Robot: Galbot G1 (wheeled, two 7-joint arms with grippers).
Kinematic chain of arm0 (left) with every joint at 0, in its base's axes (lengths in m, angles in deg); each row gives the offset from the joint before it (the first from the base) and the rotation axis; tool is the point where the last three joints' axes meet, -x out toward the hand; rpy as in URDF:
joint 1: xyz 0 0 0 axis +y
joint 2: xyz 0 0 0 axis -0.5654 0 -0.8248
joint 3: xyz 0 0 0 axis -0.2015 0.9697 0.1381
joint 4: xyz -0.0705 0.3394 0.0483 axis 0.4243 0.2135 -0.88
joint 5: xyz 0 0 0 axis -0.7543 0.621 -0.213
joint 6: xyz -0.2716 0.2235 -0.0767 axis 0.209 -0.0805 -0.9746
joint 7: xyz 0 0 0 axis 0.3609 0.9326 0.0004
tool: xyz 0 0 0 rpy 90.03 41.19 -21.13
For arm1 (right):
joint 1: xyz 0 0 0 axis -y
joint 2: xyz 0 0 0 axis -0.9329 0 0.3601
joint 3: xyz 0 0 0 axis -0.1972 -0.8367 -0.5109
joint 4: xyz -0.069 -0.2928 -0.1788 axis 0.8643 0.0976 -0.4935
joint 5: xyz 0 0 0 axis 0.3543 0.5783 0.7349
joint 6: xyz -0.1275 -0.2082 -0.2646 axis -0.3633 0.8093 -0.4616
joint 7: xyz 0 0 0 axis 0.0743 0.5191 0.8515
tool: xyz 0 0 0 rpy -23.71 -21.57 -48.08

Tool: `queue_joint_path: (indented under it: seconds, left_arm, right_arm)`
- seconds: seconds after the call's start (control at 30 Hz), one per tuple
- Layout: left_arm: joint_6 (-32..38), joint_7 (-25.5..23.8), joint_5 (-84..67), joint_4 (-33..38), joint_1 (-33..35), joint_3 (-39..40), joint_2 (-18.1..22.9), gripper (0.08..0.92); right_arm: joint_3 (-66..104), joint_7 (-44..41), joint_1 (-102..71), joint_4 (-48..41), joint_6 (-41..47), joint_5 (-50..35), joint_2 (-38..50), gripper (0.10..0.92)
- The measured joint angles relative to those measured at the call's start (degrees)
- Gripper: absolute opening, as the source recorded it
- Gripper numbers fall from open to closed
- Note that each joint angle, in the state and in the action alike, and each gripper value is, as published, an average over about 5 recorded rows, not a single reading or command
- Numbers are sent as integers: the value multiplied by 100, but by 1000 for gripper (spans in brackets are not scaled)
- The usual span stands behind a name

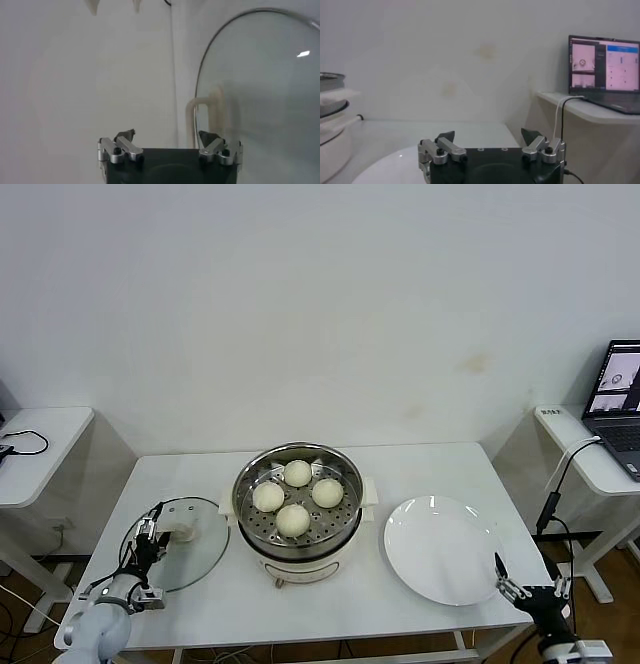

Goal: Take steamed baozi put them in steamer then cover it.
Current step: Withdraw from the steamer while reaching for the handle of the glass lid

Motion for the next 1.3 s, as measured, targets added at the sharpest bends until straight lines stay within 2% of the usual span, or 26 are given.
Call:
queue_joint_path:
  seconds: [0.63, 0.73, 1.3]
  left_arm:
    - [-25, -69, -2, -324, -396, 89, 50, 823]
    - [-12, -42, -2, -392, -422, 95, 78, 792]
    - [189, 327, 44, -560, -357, -1, 197, 307]
  right_arm:
    - [-132, -37, -28, -102, -46, 130, -138, 823]
    - [-148, -41, -27, -121, -52, 140, -148, 823]
    - [-208, -54, 9, -178, -57, 143, -89, 823]
